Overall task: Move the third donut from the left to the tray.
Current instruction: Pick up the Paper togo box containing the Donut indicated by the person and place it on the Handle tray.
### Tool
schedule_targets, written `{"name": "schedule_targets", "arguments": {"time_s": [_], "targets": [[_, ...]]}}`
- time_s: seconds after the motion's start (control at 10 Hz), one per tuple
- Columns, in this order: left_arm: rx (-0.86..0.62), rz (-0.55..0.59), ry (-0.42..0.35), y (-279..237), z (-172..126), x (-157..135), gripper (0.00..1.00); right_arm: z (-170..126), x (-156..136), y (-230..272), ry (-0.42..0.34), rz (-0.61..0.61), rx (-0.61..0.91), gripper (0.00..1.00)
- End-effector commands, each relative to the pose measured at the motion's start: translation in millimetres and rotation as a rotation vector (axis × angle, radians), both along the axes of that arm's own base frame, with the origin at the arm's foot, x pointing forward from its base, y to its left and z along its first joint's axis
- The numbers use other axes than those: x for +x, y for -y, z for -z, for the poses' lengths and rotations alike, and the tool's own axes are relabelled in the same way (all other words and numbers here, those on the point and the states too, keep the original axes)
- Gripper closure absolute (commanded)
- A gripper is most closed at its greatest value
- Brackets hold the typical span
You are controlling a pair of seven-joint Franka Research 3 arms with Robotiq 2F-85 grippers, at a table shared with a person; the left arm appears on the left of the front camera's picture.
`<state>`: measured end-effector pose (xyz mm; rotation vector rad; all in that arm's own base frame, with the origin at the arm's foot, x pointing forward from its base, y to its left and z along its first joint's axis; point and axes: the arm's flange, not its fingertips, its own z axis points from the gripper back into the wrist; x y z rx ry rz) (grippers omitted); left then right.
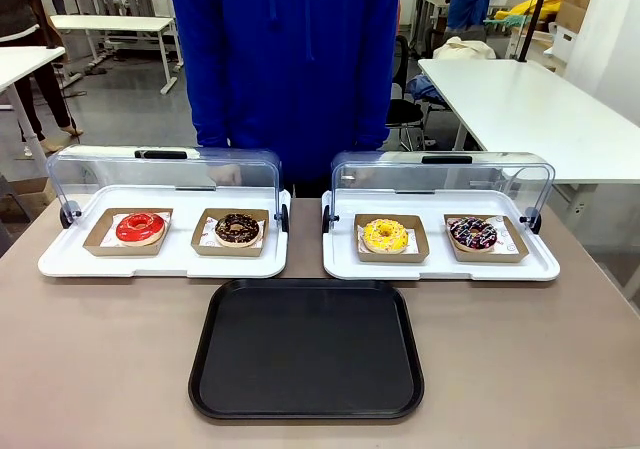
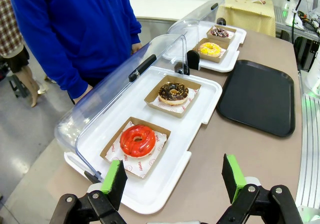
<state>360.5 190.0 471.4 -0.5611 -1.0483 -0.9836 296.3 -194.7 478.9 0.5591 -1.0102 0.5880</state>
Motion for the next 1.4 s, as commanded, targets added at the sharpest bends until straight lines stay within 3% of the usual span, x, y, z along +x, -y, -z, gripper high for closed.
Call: {"name": "schedule_targets", "arguments": {"time_s": [0.0,1.3], "targets": [[-0.001,0.008,0.004,0.2,-1.2,-1.4,0.00,-1.7,4.2,1.2,0.032,-0.009,0.002,0.00],[-0.001,0.008,0.004,0.2,-1.2,-1.4,0.00,-1.7,4.2,1.2,0.032,-0.009,0.002,0.00]]}}
